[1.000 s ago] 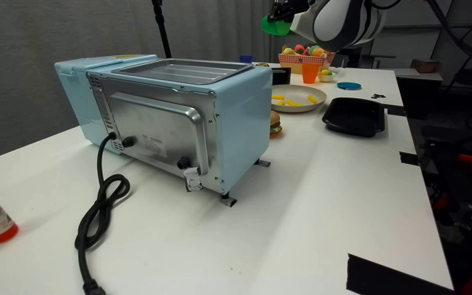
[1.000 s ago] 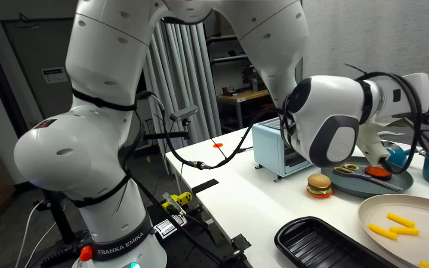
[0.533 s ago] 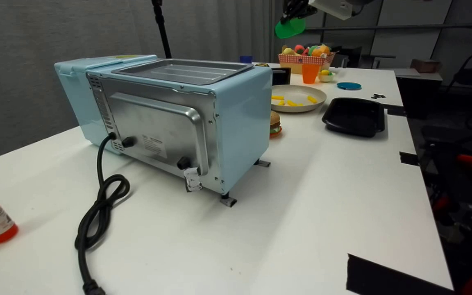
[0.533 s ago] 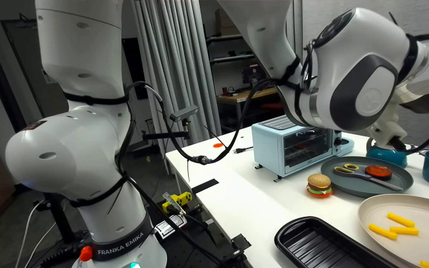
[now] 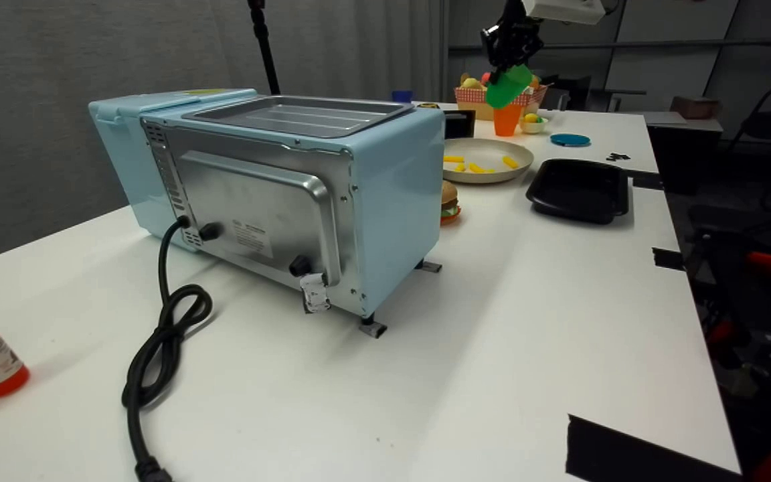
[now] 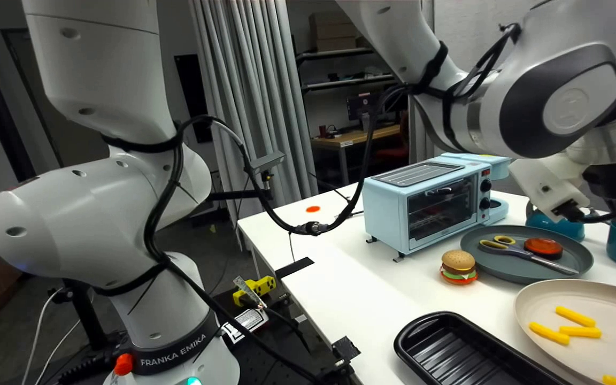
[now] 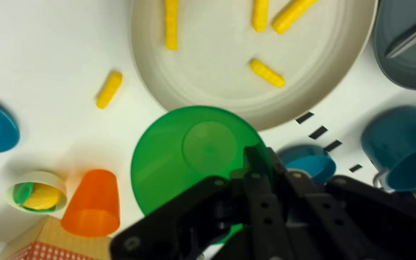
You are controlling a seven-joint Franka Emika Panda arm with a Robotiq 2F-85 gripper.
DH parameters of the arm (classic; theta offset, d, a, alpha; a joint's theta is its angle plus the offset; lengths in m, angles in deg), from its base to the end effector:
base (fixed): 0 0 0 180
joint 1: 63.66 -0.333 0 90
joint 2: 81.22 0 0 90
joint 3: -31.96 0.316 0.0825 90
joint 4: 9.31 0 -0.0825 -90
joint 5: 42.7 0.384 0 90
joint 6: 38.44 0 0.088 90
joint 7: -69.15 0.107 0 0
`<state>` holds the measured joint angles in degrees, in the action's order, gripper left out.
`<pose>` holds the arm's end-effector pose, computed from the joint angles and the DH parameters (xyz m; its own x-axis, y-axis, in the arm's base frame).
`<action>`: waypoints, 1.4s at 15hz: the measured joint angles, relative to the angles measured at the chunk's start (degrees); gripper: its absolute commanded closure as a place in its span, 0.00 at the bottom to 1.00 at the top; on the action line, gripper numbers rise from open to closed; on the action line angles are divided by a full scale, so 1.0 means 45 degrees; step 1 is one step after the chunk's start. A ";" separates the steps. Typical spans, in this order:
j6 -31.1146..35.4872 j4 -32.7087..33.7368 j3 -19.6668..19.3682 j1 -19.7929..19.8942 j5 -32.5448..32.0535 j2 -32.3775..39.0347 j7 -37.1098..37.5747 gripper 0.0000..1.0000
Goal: Pick the green cup and pour the potato fries on the plate
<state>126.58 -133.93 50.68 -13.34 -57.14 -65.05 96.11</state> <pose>0.5132 -0.3055 0.3154 0.5982 -0.6881 0.4107 -0.7099 -0.6928 -0.1268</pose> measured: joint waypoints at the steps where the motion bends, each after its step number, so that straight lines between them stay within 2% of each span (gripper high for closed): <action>1: -0.0799 0.0326 -0.0299 -0.0141 0.0861 0.0070 -0.0793 0.98; 4: -0.2798 0.1355 -0.2431 -0.1558 0.2720 0.0098 -0.2626 0.98; 7: -0.4533 0.2276 -0.4248 -0.2752 0.3087 0.0270 -0.3308 0.98; 10: -0.5809 0.3046 -0.5413 -0.3656 0.3139 0.0899 -0.3759 0.98; 15: -0.6464 0.4042 -0.6177 -0.4473 0.3730 0.2447 -0.4422 0.98; 21: -0.6554 0.4935 -0.6427 -0.4642 0.4080 0.3688 -0.4797 0.98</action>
<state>97.08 -111.72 21.75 -34.24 -38.78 -48.45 74.53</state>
